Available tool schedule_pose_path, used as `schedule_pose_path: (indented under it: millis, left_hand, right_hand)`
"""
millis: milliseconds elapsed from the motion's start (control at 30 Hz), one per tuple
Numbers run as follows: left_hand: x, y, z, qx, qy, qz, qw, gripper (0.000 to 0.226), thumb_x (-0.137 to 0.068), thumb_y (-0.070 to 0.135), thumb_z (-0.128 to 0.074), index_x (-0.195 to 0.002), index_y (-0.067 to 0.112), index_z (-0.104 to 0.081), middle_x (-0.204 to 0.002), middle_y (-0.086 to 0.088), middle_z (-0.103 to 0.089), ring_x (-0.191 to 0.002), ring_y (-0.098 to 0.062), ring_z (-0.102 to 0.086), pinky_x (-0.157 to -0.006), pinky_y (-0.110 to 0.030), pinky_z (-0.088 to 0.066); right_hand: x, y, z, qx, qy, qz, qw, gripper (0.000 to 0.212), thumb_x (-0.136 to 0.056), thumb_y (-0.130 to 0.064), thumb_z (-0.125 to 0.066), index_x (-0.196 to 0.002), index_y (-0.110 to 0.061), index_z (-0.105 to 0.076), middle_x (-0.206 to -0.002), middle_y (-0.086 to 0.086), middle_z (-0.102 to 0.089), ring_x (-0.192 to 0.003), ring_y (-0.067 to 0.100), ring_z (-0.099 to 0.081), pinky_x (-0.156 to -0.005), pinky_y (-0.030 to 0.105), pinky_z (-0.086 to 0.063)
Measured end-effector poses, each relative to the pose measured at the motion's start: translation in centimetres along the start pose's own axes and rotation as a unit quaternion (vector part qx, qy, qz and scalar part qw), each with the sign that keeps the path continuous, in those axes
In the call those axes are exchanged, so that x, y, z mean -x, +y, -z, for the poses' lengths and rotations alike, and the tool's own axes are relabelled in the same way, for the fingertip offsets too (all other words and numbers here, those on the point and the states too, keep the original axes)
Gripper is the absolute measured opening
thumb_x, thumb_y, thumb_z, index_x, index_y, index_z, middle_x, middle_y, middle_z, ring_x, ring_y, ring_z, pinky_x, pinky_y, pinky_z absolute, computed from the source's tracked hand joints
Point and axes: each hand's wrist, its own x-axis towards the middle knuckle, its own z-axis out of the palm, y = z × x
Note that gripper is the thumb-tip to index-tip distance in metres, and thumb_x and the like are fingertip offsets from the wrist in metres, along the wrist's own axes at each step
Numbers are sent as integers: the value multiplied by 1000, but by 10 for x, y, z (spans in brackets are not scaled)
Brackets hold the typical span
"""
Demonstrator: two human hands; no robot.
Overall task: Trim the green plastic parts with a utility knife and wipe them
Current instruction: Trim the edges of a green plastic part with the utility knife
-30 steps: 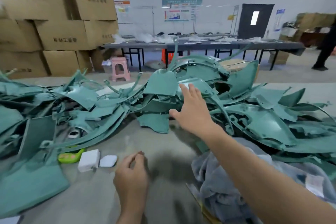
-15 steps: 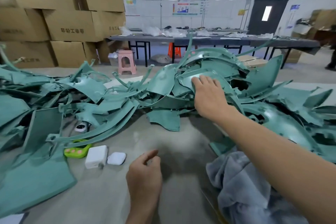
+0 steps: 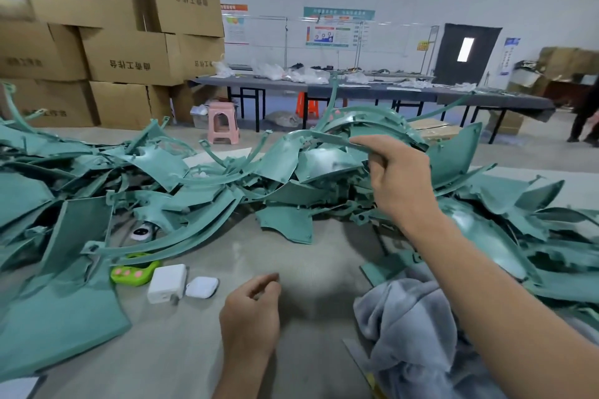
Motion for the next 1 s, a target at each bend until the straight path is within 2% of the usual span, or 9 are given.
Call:
schedule_pose_path:
  millis: [133, 200, 300, 400, 567, 633, 733, 867, 1000]
  left_hand:
    - [4, 8, -2, 233, -62, 65, 968, 28, -79, 37, -60, -83, 23, -84, -92, 4, -80, -87, -19, -71, -79, -42, -55]
    - [7, 12, 2, 368, -94, 105, 919, 45, -90, 44, -48, -84, 17, -84, -94, -10, -79, -84, -30, -67, -76, -42, -50]
    - [4, 12, 20, 472, -220, 172, 836, 73, -93, 65, -36, -120, 9, -75, -122, -20, -72, -112, -37, -67, -101, -48, -47]
    - [6, 15, 37, 473, -302, 215, 799, 53, -89, 38, -55, -127, 4, -70, -118, -24, -72, -91, -39, -74, -69, -46, -61]
    - [7, 17, 39, 413, -248, 118, 868, 44, -88, 13, -59, -131, 3, -64, -122, -27, -69, -100, -42, -71, -75, -48, -63]
    - [6, 22, 40, 435, -192, 66, 877, 35, -85, 13, -60, -115, 7, -75, -116, -20, -74, -99, -32, -75, -75, -41, -64]
    - [2, 21, 45, 489, -140, 20, 861, 46, -84, 9, -58, -127, 16, -71, -124, -9, -73, -107, -23, -73, -76, -34, -62]
    - [2, 15, 47, 452, -147, -69, 877, 48, -78, -3, -60, -118, 17, -77, -116, -7, -76, -105, -21, -73, -79, -31, -62]
    - [7, 11, 36, 78, -98, -216, 968, 71, -77, -20, -65, -89, 48, -80, -96, 22, -77, -98, 5, -71, -83, -7, -50]
  right_hand:
    - [56, -36, -2, -35, -17, 122, 992, 41, -89, 4, -52, -106, -21, -80, -122, -4, -71, -120, 19, -62, -110, 47, -46]
    - [89, -47, -14, -38, -28, 188, 981, 37, -85, -2, -52, -93, -19, -84, -120, 3, -74, -119, 26, -61, -106, 48, -47]
    - [126, -50, -26, -74, -80, 176, 978, 36, -78, 7, -61, -84, -20, -85, -126, 1, -72, -124, 26, -57, -104, 40, -48]
    - [160, -50, -31, -85, -157, 124, 976, 50, -75, 14, -67, -95, -29, -84, -137, -9, -65, -137, 13, -48, -112, 24, -40]
    - [186, -47, -9, -137, -212, 9, 967, 53, -77, -32, -76, -125, -52, -67, -155, -28, -41, -148, -4, -28, -117, 16, -29]
    - [186, -41, 8, -257, -153, -170, 939, 48, -79, -37, -73, -123, -55, -66, -138, -25, -60, -119, -10, -57, -98, 16, -48]
    - [188, -17, 27, -140, -144, -288, 936, 19, -90, -32, -68, -99, -47, -74, -86, -20, -75, -70, -2, -66, -70, 18, -50]
    - [180, 17, 51, 182, -278, -233, 914, 33, -95, -23, -59, -125, -38, -62, -127, -11, -58, -114, 8, -52, -92, 25, -45]
    - [176, 12, 54, 350, -320, -209, 855, 46, -89, -23, -57, -134, -32, -55, -146, -4, -44, -141, 24, -32, -113, 36, -31]
